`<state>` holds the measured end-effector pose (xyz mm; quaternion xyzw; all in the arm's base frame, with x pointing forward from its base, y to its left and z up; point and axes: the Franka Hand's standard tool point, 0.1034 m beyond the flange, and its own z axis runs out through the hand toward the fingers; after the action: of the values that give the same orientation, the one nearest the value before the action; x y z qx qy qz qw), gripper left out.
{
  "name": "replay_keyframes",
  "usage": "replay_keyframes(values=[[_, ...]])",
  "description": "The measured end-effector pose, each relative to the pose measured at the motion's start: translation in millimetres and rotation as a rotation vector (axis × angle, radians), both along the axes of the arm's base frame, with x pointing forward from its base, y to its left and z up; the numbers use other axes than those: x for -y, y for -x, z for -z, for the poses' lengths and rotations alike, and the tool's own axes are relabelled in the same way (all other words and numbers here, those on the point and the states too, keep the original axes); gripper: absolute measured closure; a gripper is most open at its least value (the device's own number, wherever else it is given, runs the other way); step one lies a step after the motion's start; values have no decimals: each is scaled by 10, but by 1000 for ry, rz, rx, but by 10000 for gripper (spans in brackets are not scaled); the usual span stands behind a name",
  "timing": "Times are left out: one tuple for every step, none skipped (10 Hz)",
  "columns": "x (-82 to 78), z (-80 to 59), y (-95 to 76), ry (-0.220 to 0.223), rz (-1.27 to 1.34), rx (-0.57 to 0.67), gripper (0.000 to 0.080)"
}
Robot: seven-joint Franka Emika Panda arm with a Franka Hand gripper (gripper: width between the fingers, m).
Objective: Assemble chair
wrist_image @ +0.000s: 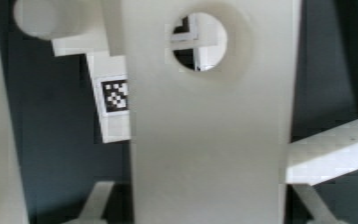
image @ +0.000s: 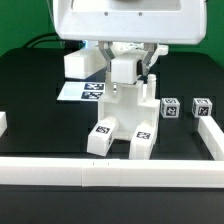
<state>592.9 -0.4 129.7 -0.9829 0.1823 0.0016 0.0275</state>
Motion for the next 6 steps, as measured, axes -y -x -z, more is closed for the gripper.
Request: replay_keyframes(values=[[-61,18,-3,10,-17,-4,515],[-140,34,-31,13,-28,-6,515],[-182,42,-69,14,-35,-3,515],[-178,54,-70,14,-32,-2,515],[-175,54,-70,14,-31,-2,515],[-175,55,-70,14,-31,-2,515]])
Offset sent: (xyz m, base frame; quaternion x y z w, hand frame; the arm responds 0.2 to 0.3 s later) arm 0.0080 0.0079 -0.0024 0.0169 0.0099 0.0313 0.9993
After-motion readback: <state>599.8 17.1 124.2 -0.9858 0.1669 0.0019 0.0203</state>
